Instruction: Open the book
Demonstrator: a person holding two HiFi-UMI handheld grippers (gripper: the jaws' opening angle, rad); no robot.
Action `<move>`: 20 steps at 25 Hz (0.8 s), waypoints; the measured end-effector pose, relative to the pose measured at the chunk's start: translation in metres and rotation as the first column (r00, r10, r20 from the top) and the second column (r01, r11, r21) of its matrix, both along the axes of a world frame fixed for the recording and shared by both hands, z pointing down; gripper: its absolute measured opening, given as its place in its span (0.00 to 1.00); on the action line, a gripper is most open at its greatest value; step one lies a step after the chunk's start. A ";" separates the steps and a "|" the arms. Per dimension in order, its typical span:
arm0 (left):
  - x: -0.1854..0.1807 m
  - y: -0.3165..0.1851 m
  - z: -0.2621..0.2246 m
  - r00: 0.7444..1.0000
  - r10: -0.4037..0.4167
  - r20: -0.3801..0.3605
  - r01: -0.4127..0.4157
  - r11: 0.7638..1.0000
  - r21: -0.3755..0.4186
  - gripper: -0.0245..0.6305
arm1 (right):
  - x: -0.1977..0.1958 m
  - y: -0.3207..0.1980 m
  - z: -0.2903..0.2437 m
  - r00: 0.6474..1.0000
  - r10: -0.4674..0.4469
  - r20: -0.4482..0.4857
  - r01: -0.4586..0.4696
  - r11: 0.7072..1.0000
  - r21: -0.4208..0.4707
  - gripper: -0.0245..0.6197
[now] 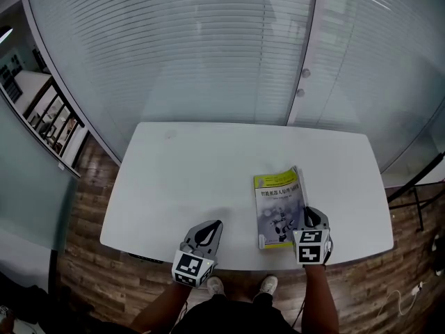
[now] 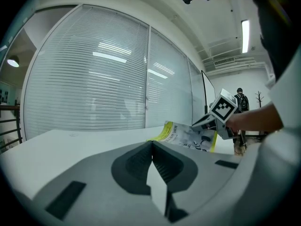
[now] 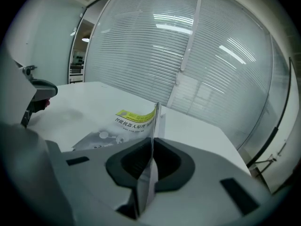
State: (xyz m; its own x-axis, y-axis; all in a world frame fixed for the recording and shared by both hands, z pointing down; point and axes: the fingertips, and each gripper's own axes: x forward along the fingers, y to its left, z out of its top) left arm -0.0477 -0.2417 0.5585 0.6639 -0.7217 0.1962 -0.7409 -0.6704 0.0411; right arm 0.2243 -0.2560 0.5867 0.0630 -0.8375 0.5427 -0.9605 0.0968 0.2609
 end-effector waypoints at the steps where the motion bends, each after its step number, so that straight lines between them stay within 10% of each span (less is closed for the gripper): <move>1: 0.000 0.001 0.000 1.000 -0.001 0.001 0.001 1.000 0.001 0.05 | -0.001 0.000 -0.002 1.000 0.001 0.005 -0.001 1.000 0.002 0.08; 20: -0.048 0.003 0.000 0.998 -0.049 0.035 0.048 0.999 0.007 0.05 | -0.095 -0.002 -0.081 0.958 -0.166 -0.234 0.188 0.979 0.076 0.08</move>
State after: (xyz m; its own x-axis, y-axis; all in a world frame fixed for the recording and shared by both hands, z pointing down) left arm -0.0962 -0.2387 0.5589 0.6209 -0.7541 0.2142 -0.7734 -0.6338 0.0105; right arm 0.1296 -0.2584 0.5059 0.0206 -0.8941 0.4474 -0.8454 0.2233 0.4852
